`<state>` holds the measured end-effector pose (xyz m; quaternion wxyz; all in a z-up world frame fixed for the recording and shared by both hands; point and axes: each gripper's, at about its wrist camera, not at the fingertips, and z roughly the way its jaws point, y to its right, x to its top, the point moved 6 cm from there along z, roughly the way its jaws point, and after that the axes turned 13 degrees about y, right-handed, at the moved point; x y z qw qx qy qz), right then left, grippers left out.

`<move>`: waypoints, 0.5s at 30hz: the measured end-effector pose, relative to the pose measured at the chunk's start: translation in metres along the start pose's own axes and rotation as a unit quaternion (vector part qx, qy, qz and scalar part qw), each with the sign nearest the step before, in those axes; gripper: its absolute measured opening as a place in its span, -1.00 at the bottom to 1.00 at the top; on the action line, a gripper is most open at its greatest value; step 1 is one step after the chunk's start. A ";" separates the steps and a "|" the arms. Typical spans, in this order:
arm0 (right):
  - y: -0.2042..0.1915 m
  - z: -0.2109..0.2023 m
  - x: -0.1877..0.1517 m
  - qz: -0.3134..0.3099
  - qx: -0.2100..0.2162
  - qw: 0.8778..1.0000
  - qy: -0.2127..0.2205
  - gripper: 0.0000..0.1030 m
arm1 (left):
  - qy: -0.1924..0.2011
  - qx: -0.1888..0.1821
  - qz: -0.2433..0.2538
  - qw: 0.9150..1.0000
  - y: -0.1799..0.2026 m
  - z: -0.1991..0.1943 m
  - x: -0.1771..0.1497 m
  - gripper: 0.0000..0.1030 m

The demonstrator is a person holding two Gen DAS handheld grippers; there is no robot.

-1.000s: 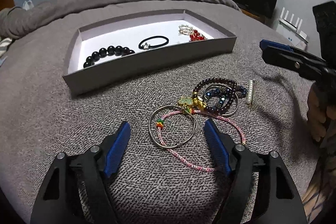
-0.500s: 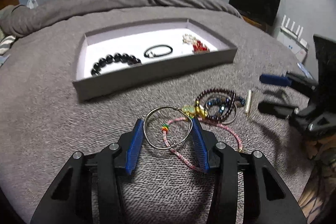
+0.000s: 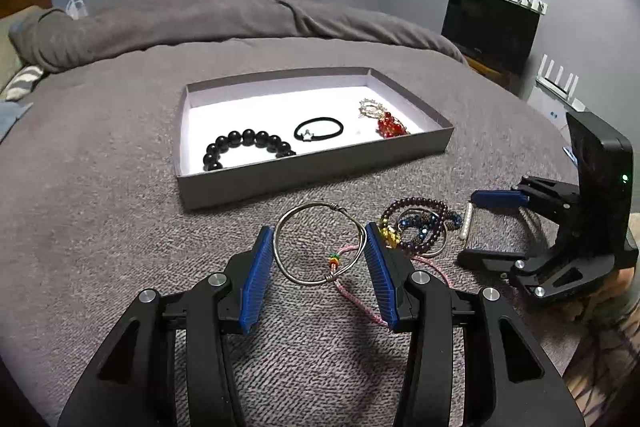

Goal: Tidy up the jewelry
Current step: 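Grasp the silver hoop with the left gripper, then grasp the pearl hair pin with the right gripper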

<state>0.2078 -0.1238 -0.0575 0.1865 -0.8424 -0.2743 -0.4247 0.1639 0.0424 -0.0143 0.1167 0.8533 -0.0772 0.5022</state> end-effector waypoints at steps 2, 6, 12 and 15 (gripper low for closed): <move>0.003 0.002 0.000 0.006 0.002 1.000 -0.004 0.55 | 0.001 -0.001 -0.001 1.000 0.001 -0.002 0.000 -0.07; 0.007 0.002 0.000 0.013 -0.001 1.000 -0.004 0.55 | 0.004 -0.001 0.001 1.000 0.001 -0.003 0.002 -0.07; 0.008 0.005 0.000 0.018 -0.001 1.000 -0.011 0.55 | 0.004 -0.002 0.002 1.000 0.002 -0.004 0.002 -0.07; 0.008 0.004 0.001 0.015 0.002 1.000 -0.009 0.36 | 0.004 -0.003 0.004 1.000 0.004 -0.003 0.002 -0.07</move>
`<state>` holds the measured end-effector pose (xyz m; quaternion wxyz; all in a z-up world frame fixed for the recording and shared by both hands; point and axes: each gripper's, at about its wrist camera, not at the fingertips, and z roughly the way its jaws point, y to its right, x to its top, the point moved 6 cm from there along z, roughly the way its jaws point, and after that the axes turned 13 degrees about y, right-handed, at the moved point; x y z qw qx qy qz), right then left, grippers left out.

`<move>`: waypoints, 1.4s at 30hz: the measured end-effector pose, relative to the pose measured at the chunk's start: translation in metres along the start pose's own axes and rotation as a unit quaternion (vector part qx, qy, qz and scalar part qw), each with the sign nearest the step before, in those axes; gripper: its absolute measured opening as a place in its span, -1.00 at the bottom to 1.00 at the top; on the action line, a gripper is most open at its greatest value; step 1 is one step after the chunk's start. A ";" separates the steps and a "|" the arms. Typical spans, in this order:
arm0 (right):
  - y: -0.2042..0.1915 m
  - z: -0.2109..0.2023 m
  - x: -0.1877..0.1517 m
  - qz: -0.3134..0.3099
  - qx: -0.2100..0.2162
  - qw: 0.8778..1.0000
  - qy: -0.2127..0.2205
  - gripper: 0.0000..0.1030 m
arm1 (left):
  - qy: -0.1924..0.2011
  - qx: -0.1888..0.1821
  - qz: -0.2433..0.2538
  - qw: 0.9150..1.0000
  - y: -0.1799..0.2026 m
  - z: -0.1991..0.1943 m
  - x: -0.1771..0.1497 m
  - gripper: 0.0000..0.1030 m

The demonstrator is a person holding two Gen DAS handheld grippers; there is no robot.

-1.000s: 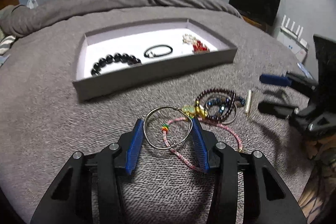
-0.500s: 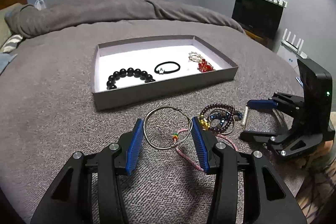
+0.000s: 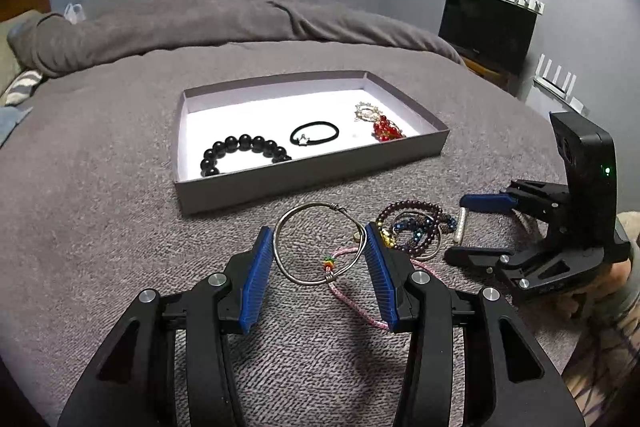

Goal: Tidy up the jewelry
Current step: 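Grasp the pearl hair pin with the right gripper, then carry the silver hoop and pearl hair pin over the grey box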

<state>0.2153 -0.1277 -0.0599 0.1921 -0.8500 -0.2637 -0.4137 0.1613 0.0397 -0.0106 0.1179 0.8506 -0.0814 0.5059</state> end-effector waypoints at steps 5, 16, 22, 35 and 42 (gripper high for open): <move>0.001 -0.005 0.002 0.002 0.005 1.000 0.007 0.35 | 0.002 0.002 0.000 1.000 0.000 0.000 0.001 -0.07; 0.011 -0.040 0.039 0.019 -0.002 0.994 0.103 0.35 | 0.020 0.015 -0.003 1.000 -0.002 0.002 0.013 -0.07; 0.024 -0.061 0.064 0.045 -0.016 0.981 0.186 0.35 | 0.040 0.035 -0.004 0.999 -0.001 0.005 0.026 -0.07; 0.035 -0.039 0.087 0.049 -0.033 0.980 0.192 0.35 | 0.060 0.057 0.001 0.997 -0.005 0.017 0.047 -0.07; 0.046 -0.011 0.102 0.044 -0.041 0.981 0.184 0.35 | 0.060 0.077 0.011 0.995 -0.020 0.041 0.064 -0.07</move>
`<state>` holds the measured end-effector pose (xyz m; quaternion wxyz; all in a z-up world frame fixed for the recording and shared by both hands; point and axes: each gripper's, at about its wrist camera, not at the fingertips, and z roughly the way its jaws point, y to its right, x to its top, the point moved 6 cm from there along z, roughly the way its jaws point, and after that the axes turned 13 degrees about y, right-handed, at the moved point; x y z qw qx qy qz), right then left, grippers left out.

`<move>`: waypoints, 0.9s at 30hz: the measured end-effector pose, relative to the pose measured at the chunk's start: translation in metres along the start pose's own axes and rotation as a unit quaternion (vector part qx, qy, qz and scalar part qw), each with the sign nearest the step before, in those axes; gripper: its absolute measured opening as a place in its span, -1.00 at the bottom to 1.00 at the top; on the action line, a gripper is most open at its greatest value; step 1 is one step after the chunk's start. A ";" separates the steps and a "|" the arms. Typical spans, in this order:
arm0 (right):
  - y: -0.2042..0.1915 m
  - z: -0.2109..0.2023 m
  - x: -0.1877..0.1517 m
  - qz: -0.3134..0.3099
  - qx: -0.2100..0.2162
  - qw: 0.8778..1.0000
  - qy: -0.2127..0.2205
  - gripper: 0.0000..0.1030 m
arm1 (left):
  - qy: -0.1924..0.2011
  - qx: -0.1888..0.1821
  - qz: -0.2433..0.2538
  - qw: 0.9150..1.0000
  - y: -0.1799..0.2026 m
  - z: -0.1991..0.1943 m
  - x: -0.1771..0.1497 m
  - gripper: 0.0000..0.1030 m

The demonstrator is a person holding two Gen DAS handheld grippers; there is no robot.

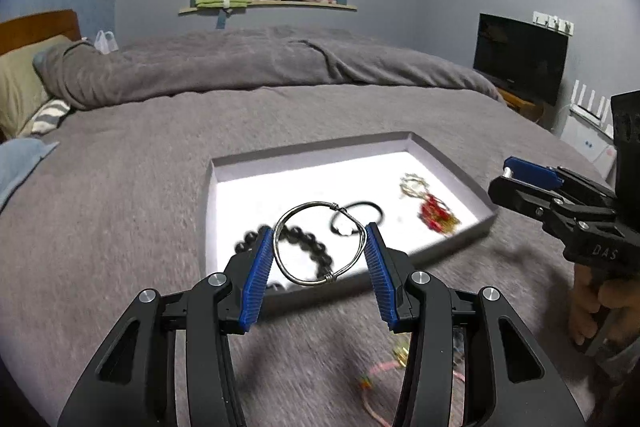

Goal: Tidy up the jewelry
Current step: 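Carry the silver hoop and pearl hair pin over the grey box, then open the left gripper over the box while the right releases the hair pin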

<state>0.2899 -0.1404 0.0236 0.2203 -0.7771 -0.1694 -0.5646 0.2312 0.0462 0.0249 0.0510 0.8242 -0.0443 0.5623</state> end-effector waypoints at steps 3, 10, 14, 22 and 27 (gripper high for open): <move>0.005 0.016 0.000 0.004 0.000 1.000 -0.011 0.35 | -0.007 0.009 -0.003 1.000 -0.010 0.017 0.003 -0.07; 0.011 0.061 0.004 -0.008 -0.004 0.999 -0.039 0.35 | -0.023 0.020 -0.007 1.000 -0.028 0.055 0.014 -0.07; 0.020 0.083 0.008 -0.007 -0.016 0.998 -0.054 0.35 | -0.033 0.031 -0.019 0.999 -0.042 0.073 0.017 -0.07; 0.034 0.120 -0.002 -0.018 -0.035 0.993 -0.116 0.35 | -0.090 0.018 -0.046 0.995 -0.058 0.109 0.004 -0.07; 0.031 0.142 -0.011 -0.015 -0.025 0.987 -0.159 0.35 | -0.116 0.006 -0.041 0.992 -0.055 0.120 -0.003 -0.07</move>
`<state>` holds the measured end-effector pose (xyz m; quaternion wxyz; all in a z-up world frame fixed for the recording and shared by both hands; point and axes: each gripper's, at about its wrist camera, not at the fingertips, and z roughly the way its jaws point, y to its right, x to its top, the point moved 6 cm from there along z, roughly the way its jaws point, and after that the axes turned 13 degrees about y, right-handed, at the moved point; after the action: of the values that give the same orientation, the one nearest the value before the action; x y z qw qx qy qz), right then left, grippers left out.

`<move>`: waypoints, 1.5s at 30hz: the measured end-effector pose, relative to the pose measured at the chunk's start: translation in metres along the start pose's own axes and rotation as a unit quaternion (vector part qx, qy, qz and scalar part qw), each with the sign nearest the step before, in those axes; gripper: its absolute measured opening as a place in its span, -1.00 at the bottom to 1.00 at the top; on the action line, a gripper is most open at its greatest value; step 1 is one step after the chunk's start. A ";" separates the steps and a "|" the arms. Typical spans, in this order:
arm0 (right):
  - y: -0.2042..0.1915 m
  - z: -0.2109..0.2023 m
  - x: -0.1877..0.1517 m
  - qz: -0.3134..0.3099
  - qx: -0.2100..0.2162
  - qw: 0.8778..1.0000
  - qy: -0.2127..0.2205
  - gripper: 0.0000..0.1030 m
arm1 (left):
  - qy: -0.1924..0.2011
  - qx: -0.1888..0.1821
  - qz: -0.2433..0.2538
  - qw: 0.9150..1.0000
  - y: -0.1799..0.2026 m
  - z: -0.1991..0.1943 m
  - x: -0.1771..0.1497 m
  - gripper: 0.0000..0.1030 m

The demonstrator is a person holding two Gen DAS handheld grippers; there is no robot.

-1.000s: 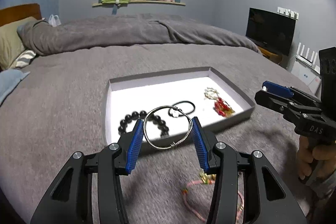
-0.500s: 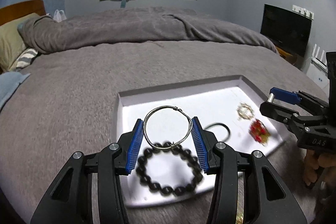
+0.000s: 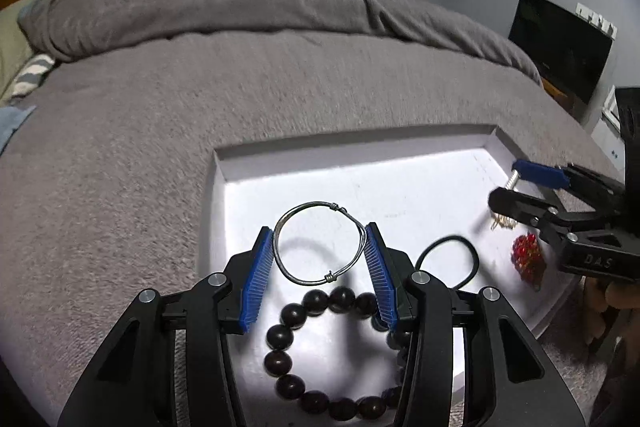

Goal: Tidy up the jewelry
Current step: 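Open the left gripper over the box while the right releases the hair pin, then move both grippers back to the remaining bracelets and close the left on the pink cord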

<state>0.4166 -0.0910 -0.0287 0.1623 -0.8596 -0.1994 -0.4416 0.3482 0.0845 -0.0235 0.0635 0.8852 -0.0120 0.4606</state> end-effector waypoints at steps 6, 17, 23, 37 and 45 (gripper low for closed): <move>-0.001 0.010 -0.007 0.002 0.003 0.999 -0.035 0.36 | -0.022 -0.004 0.009 1.000 0.002 0.010 -0.013 -0.07; -0.004 -0.012 0.000 0.006 0.011 1.000 0.009 0.64 | 0.004 0.003 0.024 1.000 0.015 -0.005 -0.012 0.07; -0.008 -0.046 0.008 0.002 0.011 0.999 0.050 0.64 | 0.035 0.001 0.035 0.999 0.026 -0.037 -0.006 0.09; -0.013 -0.116 -0.043 0.029 0.022 0.996 0.078 0.64 | 0.067 -0.035 0.039 0.996 0.055 -0.124 -0.056 0.59; -0.027 -0.133 -0.073 0.034 0.035 0.997 0.066 0.64 | 0.030 -0.056 0.080 0.995 0.073 -0.124 -0.095 0.41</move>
<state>0.2728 -0.1427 -0.0117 0.2197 -0.8288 -0.1740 -0.4842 0.1863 0.0243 -0.0235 0.0762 0.8621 -0.1067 0.4895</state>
